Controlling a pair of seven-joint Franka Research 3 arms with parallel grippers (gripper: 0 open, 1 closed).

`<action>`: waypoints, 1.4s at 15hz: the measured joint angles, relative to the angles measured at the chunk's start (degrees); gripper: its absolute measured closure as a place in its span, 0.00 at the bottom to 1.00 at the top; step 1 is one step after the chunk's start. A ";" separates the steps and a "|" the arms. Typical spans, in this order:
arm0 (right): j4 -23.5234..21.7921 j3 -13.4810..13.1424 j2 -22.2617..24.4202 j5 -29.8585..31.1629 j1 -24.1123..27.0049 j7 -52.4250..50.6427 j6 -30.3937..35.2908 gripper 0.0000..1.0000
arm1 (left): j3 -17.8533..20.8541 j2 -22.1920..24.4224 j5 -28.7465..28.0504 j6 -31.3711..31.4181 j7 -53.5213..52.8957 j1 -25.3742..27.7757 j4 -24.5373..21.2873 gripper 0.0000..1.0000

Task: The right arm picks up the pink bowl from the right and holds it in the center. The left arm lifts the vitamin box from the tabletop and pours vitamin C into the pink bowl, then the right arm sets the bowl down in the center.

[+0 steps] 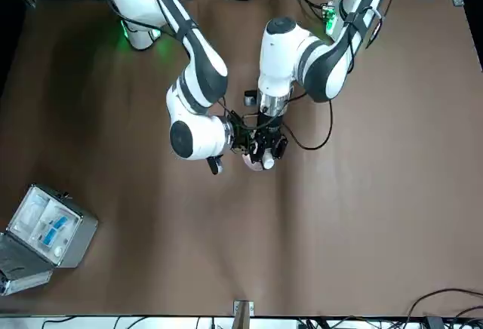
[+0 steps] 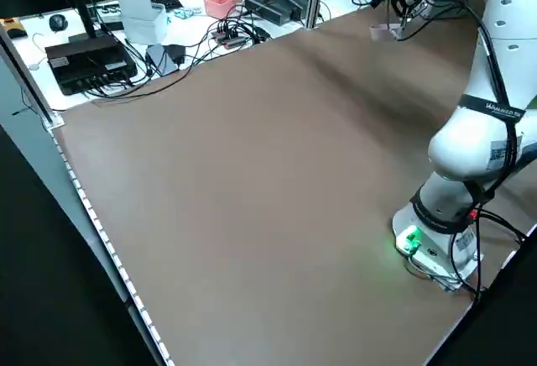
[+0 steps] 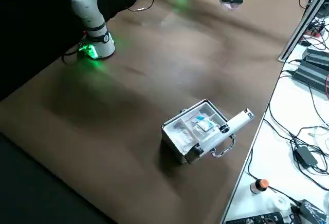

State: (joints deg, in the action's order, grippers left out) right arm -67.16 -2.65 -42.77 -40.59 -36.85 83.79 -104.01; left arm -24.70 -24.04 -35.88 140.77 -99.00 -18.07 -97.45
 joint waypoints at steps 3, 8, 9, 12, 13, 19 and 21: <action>0.01 0.01 0.00 0.00 0.00 -0.01 0.00 0.98 | -0.45 -0.16 6.60 0.01 3.39 1.53 -0.59 0.90; 0.03 0.02 0.00 0.00 0.02 -0.01 -0.01 0.98 | -2.21 -0.22 19.19 0.09 4.86 6.01 -0.70 0.90; 0.04 0.01 0.00 0.00 0.03 -0.02 -0.02 0.98 | -2.26 -0.21 22.84 0.24 4.91 6.79 -0.69 0.90; 0.04 0.01 0.00 0.00 0.05 -0.01 -0.03 0.98 | -2.87 -0.21 32.00 0.63 5.00 9.73 -0.54 0.90; 0.05 0.01 0.00 0.00 0.05 -0.01 -0.04 0.98 | -3.14 -0.21 34.77 0.65 5.02 10.91 -0.43 0.90; 0.07 -0.15 0.00 0.36 0.15 -0.40 0.07 0.98 | -18.49 -1.91 49.16 -0.93 5.03 32.49 -0.33 0.90; 0.08 -0.34 0.00 2.05 0.44 -0.95 0.48 0.98 | -26.63 -4.44 50.13 -2.94 5.03 42.97 -0.22 0.90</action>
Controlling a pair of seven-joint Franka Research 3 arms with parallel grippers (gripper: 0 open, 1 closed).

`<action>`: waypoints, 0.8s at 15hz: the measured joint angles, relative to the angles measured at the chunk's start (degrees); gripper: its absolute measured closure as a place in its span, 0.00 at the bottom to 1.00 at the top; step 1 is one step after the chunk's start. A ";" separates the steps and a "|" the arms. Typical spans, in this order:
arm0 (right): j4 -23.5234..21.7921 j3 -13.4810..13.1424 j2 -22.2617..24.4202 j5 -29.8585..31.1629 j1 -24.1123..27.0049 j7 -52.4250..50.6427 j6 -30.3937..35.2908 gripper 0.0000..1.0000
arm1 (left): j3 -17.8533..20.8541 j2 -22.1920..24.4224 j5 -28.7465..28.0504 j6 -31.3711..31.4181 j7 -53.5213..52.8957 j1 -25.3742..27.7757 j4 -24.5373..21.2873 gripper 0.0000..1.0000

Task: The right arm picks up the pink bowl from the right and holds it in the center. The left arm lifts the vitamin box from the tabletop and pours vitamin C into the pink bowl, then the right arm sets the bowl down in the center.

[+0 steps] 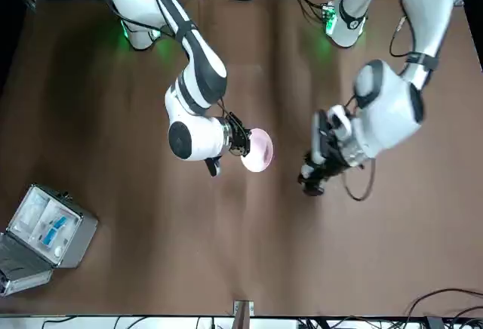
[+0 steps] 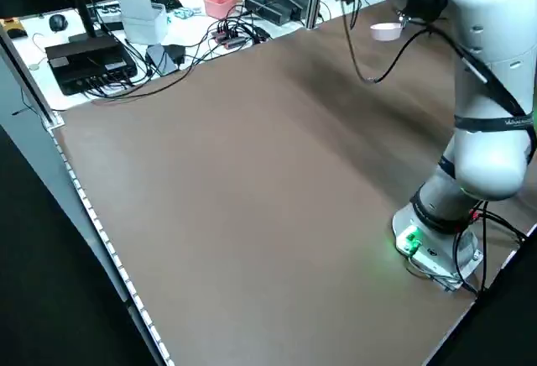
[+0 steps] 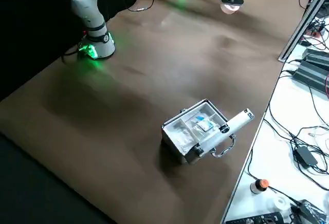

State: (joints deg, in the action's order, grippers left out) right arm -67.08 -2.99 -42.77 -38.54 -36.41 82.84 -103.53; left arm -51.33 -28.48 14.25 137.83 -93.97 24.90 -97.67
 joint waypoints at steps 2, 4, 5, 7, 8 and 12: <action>0.03 -0.03 0.00 1.53 0.51 -1.08 0.19 0.98 | -6.81 -3.34 0.13 -2.70 0.00 9.27 0.26 0.90; 0.17 -0.05 0.00 2.33 0.83 -2.74 0.31 0.98 | -11.27 -6.81 0.21 -6.25 0.00 16.74 0.72 0.90; 0.19 -0.07 0.00 3.11 0.89 -5.52 0.23 0.98 | -14.79 -10.73 0.24 -9.61 -0.11 23.03 1.47 0.90; 0.14 -0.09 -0.01 3.44 0.89 -7.88 -1.40 0.98 | -16.75 -14.68 0.84 -12.16 -1.34 27.90 1.91 0.90; 0.10 -0.09 -0.08 3.65 0.90 -9.05 -2.33 0.98 | -17.07 -16.57 2.09 -13.43 -3.05 29.81 2.04 0.90; -0.47 -0.06 -1.72 6.08 0.78 -20.55 -5.10 0.98 | -17.04 -24.07 8.04 -18.20 -12.63 35.90 2.33 0.90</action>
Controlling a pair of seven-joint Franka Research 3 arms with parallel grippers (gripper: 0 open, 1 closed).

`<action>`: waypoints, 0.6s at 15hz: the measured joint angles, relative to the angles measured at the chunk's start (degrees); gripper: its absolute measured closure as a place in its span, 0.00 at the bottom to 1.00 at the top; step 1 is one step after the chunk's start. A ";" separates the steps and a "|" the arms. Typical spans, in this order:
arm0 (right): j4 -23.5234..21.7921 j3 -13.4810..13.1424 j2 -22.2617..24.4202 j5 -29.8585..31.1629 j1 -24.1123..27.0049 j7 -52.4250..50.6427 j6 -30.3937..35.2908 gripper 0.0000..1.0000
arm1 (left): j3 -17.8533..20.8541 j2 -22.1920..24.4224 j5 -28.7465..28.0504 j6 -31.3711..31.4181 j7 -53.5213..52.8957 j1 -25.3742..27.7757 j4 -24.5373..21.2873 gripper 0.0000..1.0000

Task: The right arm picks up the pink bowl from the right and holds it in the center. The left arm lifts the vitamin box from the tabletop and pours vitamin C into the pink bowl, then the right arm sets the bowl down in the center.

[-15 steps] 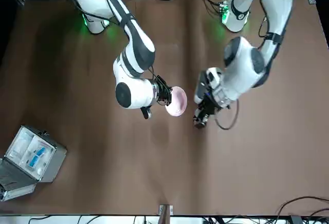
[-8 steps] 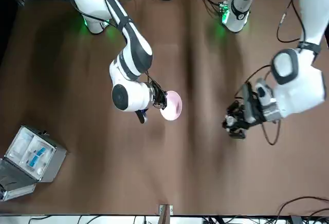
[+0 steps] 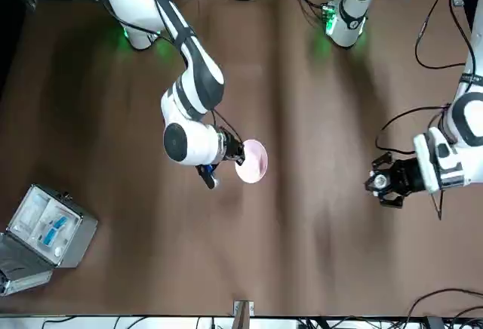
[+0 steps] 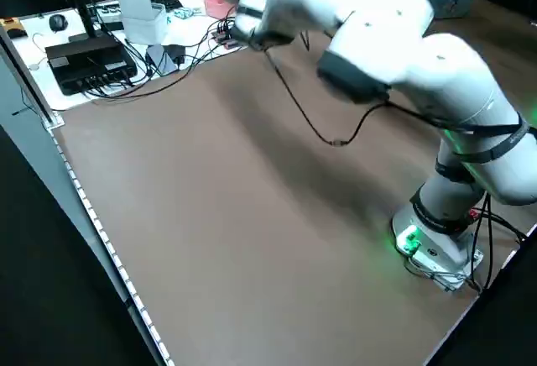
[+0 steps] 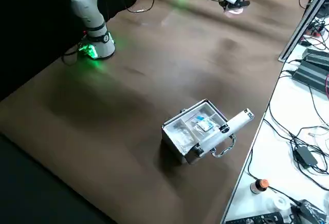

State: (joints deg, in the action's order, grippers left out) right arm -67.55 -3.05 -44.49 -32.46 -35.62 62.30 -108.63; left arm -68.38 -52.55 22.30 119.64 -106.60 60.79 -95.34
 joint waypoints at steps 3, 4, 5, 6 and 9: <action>-1.33 0.02 -2.08 1.24 -0.10 -6.97 -3.18 0.98 | 2.61 -4.13 2.15 -6.57 -5.06 2.49 1.38 0.90; -1.54 0.00 -3.14 1.32 -0.08 -8.57 -4.91 0.98 | 4.58 -4.79 4.33 -9.04 -6.93 2.61 1.94 0.90; -1.72 -0.02 -4.30 1.33 -0.07 -9.92 -7.25 0.98 | 6.60 -5.25 6.52 -10.72 -9.30 2.52 2.19 0.90; -1.86 -0.01 -5.45 1.33 -0.08 -10.90 -9.67 0.98 | 8.25 -5.63 8.14 -11.55 -11.84 2.37 2.26 0.90; -1.91 0.04 -7.66 1.34 -0.26 -12.21 -12.31 0.98 | 12.04 -6.19 9.60 -12.20 -17.33 1.54 2.29 0.90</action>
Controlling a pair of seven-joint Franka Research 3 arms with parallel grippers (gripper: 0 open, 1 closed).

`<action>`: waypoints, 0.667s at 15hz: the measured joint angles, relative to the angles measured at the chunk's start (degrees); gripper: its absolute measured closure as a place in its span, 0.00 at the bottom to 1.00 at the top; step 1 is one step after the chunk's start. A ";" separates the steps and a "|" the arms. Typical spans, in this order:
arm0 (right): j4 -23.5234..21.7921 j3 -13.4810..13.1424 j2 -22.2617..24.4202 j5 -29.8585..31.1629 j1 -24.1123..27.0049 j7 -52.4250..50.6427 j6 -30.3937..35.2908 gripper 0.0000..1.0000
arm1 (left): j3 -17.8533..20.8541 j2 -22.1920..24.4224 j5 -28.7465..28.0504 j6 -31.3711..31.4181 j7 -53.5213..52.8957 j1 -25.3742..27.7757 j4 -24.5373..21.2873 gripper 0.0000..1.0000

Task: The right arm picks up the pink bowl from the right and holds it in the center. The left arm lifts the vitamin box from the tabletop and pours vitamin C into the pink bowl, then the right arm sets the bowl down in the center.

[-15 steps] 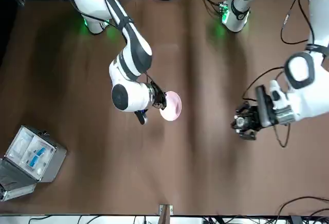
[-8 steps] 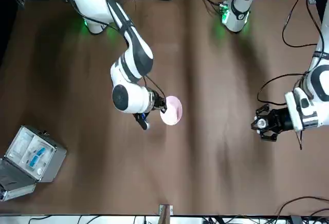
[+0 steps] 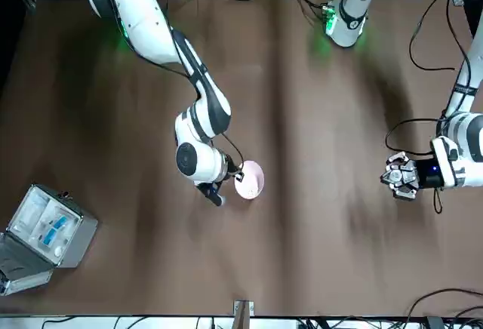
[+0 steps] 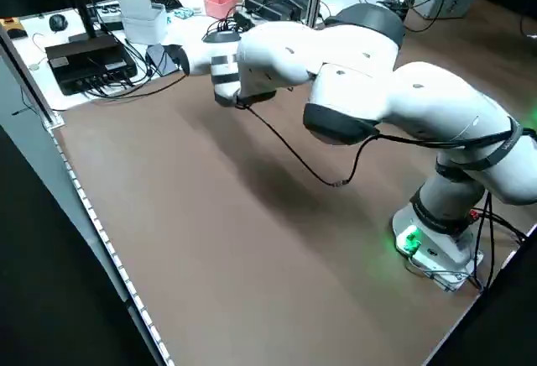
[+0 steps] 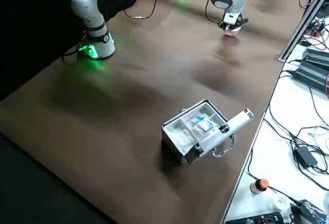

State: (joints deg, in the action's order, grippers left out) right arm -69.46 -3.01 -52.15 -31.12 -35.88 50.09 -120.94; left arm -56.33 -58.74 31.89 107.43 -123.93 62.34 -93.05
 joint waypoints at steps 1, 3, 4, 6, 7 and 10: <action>0.00 0.01 -0.20 0.01 -0.06 -0.26 -0.01 0.98 | 1.26 -0.02 0.06 -0.51 -0.91 -0.26 0.02 0.90; 0.00 0.02 -0.39 0.04 -0.10 -0.69 -0.01 0.98 | 3.43 -0.45 0.14 -1.32 -1.96 -0.66 0.03 0.90; 0.01 0.01 -0.47 0.05 -0.10 -0.79 -0.01 0.98 | 4.62 -0.98 0.18 -1.54 -2.63 -1.09 0.00 0.90; 0.00 0.02 -0.74 0.06 -0.11 -0.86 0.00 0.98 | 7.04 -3.36 0.98 -1.65 -5.39 -2.37 -0.06 0.90; -0.01 0.01 -0.92 0.07 -0.10 -0.95 0.00 0.98 | 8.08 -4.98 1.28 -1.64 -6.90 -3.01 -0.05 0.90; -0.04 0.00 -1.44 0.08 -0.09 -1.05 0.00 0.98 | 10.25 -8.79 1.59 -1.63 -9.37 -4.32 0.15 0.90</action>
State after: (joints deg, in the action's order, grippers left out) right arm -69.50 -3.01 -53.59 -31.04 -35.97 49.04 -120.94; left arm -46.09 -67.53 33.48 105.80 -133.29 58.02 -92.90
